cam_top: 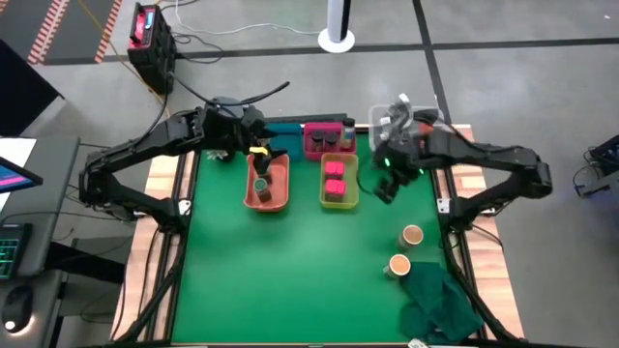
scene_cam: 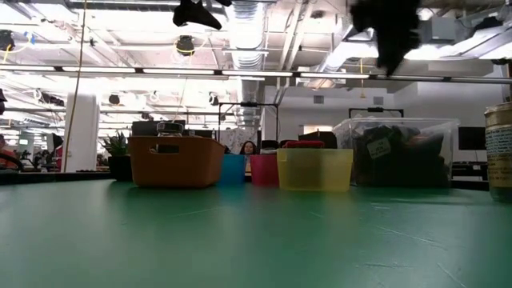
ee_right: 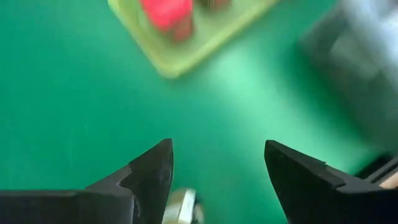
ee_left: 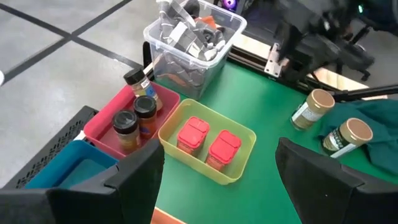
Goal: Sort spices by type
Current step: Put the top brown seasoning bottle into the blue bin
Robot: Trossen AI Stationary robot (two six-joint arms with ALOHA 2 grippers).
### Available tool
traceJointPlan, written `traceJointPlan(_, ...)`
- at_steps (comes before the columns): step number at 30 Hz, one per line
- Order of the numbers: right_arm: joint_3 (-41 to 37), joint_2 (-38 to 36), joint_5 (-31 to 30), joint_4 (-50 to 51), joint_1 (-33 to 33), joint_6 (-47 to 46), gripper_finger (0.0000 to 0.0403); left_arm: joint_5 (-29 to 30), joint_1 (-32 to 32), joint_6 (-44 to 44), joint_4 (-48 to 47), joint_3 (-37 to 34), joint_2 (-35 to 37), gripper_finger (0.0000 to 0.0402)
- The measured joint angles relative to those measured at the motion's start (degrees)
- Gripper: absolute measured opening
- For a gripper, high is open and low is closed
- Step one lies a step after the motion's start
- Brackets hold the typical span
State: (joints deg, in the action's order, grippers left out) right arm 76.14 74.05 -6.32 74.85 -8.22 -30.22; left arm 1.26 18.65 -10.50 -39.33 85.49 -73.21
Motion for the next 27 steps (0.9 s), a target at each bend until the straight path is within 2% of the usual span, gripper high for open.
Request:
traceJointPlan(4, -7.49, -3.96, 1.8, 0.0, 6.79, -7.47, 0.0279, -0.04, 0.0, 1.66, 0.02, 0.0, 0.0, 0.0295)
traceJointPlan(7, -9.9, -5.72, 2.5, -0.11, 12.21, -11.74, 0.0291, -0.4, 0.0, 2.77, -0.13, 0.0, 0.0, 0.0295)
traceJointPlan(10, -10.38, -6.31, 3.4, -0.09, 17.26, -13.91, 0.0317, -1.26, 0.0, 2.81, -0.31, 0.0, 0.0, 0.0295)
traceJointPlan(15, -10.38, -6.08, 3.47, 1.25, 23.58, -14.41, 0.0384, -2.6, 0.0, 3.99, -0.35, 0.0, 0.0, 0.0295)
traceJointPlan(17, -10.39, -5.41, 3.42, 2.97, 25.15, -14.45, 0.0395, -2.6, 0.0, 4.07, -0.73, 0.0, 0.0, 0.0295)
traceJointPlan(22, -12.88, -4.89, 3.42, 5.01, 26.88, -14.57, 0.0385, -2.6, 0.0, 4.15, -1.71, 0.0, 0.0, 0.0295)
traceJointPlan(27, -16.76, -4.84, 3.75, 4.54, 26.99, -18.9, 0.0398, -2.58, 0.0, 4.44, -3.68, 0.0, 0.0, 0.0295)
